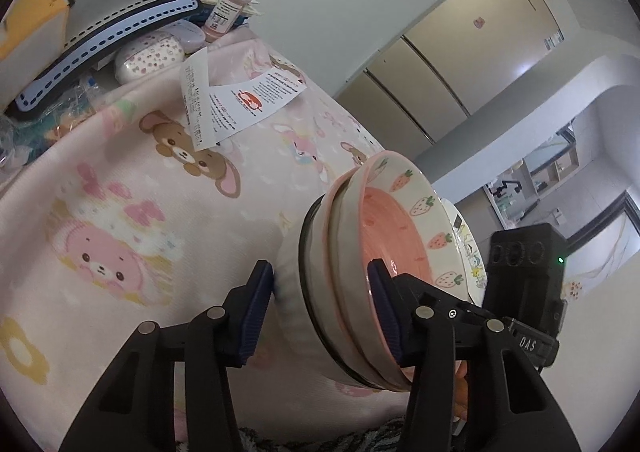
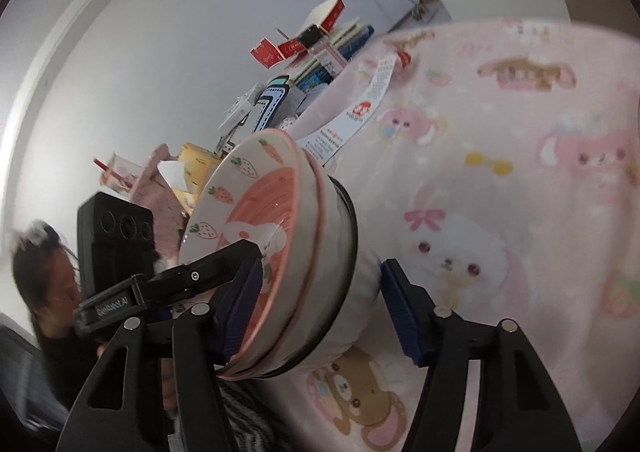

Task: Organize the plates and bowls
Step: 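Grasp the stacked pink bowls' rim with the left tool while the right tool grips the other side, then lift the pink bowl stack with both tools and carry it over the plate stack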

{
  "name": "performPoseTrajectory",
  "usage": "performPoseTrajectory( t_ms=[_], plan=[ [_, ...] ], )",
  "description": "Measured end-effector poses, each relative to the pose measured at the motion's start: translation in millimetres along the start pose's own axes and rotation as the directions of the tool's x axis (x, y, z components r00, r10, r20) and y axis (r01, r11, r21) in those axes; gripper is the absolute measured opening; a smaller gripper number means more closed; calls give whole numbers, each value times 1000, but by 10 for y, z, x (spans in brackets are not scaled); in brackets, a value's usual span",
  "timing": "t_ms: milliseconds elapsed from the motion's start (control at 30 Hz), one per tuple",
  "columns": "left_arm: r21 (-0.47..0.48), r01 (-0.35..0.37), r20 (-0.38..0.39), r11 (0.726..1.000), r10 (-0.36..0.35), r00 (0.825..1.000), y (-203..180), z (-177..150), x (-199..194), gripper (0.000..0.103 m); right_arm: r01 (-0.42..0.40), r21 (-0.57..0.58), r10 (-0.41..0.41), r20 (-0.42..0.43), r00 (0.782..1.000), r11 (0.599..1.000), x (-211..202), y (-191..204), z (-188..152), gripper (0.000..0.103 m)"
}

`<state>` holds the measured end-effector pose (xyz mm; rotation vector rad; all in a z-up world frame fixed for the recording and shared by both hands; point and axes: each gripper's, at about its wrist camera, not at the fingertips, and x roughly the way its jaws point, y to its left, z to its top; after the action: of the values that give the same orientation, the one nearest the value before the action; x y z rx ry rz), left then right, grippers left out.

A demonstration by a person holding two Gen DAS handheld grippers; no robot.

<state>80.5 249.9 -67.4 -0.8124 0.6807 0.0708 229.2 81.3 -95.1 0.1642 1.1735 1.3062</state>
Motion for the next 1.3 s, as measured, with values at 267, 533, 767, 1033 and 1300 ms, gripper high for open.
performPoseTrajectory(
  t_ms=[267,533,767,1033,1300],
  plan=[
    [17,-18,0,1000,18,1000,-27,33,61,49,-42,62,43,-7,999,997,95,-29,-16,68],
    [65,-80,-9,995,81,997,-105,10,151,48,25,0,-25,36,999,1000,45,69,-2,53],
    [53,-65,28,997,63,998,-80,-7,88,40,-10,42,8,43,999,999,48,6,-14,54],
    [67,-71,54,995,68,996,-107,-16,44,37,0,29,-2,59,998,1000,74,23,-29,51],
    [62,-21,76,998,16,997,-92,-21,-43,32,-52,83,46,70,996,995,9,-71,-62,46]
  ],
)
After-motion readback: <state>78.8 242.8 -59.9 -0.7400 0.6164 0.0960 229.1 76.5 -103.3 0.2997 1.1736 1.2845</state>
